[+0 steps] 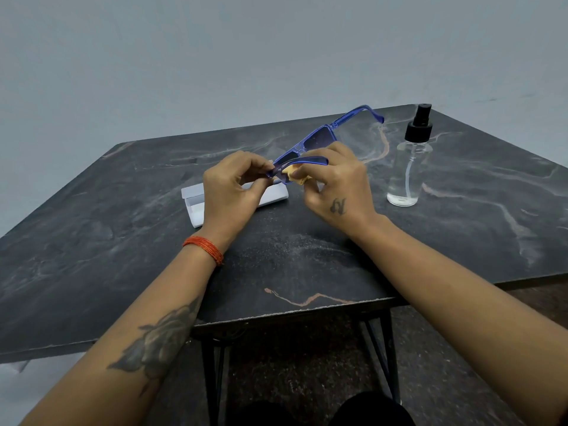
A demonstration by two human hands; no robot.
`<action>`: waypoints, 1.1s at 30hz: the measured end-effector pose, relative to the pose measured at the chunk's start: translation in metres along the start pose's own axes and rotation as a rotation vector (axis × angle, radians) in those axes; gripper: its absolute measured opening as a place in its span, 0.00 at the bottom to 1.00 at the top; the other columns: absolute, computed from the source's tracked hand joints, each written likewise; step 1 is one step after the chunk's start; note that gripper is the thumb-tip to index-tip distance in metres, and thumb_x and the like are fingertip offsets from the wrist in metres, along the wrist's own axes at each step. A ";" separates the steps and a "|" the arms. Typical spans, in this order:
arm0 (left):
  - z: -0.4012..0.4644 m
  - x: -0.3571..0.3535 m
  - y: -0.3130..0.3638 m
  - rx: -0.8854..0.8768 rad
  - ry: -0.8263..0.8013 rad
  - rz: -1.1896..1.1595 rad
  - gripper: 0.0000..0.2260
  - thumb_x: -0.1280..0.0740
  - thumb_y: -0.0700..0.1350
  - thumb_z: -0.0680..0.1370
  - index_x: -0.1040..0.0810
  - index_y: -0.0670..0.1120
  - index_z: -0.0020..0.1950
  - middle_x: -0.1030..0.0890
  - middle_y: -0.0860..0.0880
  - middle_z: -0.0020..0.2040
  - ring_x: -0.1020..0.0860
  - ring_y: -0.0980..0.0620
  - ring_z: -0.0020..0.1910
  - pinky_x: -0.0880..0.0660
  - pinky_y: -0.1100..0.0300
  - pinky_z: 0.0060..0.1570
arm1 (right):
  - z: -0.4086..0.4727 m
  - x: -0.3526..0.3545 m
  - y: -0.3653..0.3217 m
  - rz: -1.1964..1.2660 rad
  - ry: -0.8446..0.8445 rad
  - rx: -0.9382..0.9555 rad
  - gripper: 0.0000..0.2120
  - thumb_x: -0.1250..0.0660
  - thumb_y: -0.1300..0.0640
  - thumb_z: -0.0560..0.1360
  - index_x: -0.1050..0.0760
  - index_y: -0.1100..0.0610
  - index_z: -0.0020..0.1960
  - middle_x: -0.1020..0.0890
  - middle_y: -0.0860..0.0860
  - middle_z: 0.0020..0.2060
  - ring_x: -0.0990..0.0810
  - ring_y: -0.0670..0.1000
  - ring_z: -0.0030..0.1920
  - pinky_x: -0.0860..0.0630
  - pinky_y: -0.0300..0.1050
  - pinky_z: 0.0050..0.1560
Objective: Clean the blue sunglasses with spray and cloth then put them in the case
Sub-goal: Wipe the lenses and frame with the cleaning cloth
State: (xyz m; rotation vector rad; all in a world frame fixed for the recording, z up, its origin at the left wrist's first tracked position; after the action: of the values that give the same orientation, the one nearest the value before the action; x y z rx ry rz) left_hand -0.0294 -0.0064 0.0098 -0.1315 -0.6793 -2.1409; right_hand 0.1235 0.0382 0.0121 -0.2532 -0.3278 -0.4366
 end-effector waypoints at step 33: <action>-0.001 0.000 0.000 0.015 -0.013 -0.030 0.08 0.27 0.32 0.68 0.20 0.40 0.44 0.21 0.49 0.40 0.23 0.68 0.39 0.26 0.73 0.43 | -0.002 -0.005 -0.002 0.085 -0.145 -0.011 0.11 0.31 0.70 0.67 0.17 0.61 0.47 0.17 0.59 0.41 0.21 0.60 0.41 0.23 0.52 0.41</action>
State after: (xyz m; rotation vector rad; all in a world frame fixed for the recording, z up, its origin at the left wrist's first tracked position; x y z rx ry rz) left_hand -0.0293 -0.0065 0.0088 -0.1276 -0.7086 -2.1648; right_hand 0.1185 0.0381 0.0086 -0.3092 -0.4552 -0.3368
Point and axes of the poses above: each hand's wrist, its own z-axis towards the middle knuckle, its own x-axis out of the back of the hand, y = z × x, the point moved 2 cm from there along z, towards the middle knuckle
